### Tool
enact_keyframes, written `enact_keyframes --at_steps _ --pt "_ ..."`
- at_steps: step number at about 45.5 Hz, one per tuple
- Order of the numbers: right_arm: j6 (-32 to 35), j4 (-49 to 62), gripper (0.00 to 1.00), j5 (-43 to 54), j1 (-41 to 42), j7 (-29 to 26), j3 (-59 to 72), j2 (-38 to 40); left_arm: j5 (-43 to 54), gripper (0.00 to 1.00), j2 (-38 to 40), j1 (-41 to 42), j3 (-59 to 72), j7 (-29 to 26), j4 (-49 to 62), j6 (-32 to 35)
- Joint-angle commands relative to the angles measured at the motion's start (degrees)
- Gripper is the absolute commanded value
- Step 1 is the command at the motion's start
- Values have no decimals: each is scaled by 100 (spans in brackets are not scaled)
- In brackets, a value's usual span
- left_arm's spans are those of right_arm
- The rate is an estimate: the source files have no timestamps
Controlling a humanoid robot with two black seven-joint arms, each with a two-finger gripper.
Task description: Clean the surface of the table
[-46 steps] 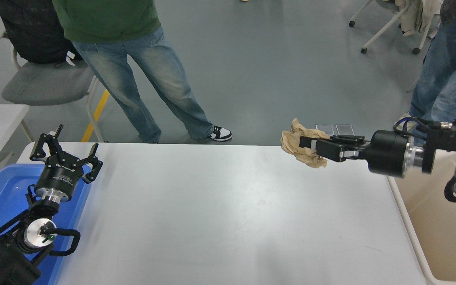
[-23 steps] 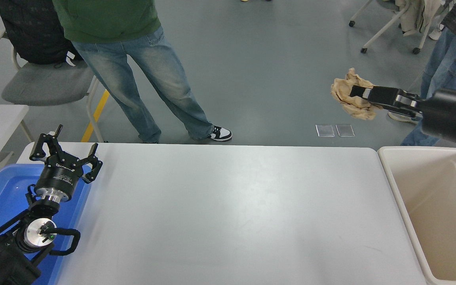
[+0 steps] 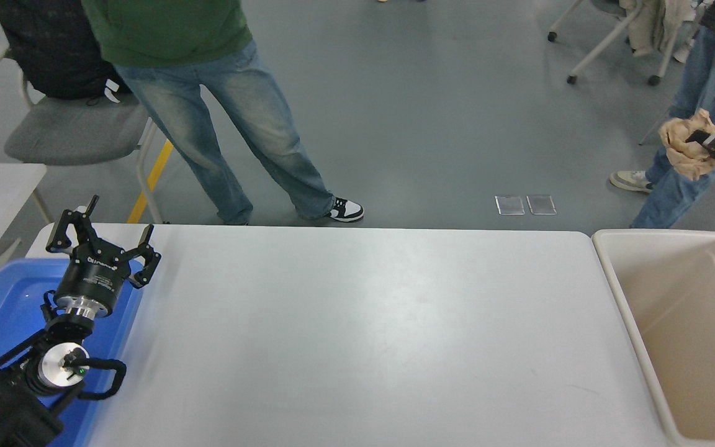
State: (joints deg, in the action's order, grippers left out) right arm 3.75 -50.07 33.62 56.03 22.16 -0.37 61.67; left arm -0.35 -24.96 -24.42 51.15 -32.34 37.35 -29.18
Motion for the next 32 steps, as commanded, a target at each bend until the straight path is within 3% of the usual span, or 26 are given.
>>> enact_keyframes --at_steps 1,17,32 --pt "29 1999 0 -435 -909 8 10 -892 0 99 -1 -1 0 0 0 0" --pt "135 4856 0 -426 -1586 -80 511 -2782 0 99 -1 -1 0 0 0 0" --pt "-23 5402 0 -531 -2044 -616 590 -3547 0 99 -1 8 9 0 0 0"
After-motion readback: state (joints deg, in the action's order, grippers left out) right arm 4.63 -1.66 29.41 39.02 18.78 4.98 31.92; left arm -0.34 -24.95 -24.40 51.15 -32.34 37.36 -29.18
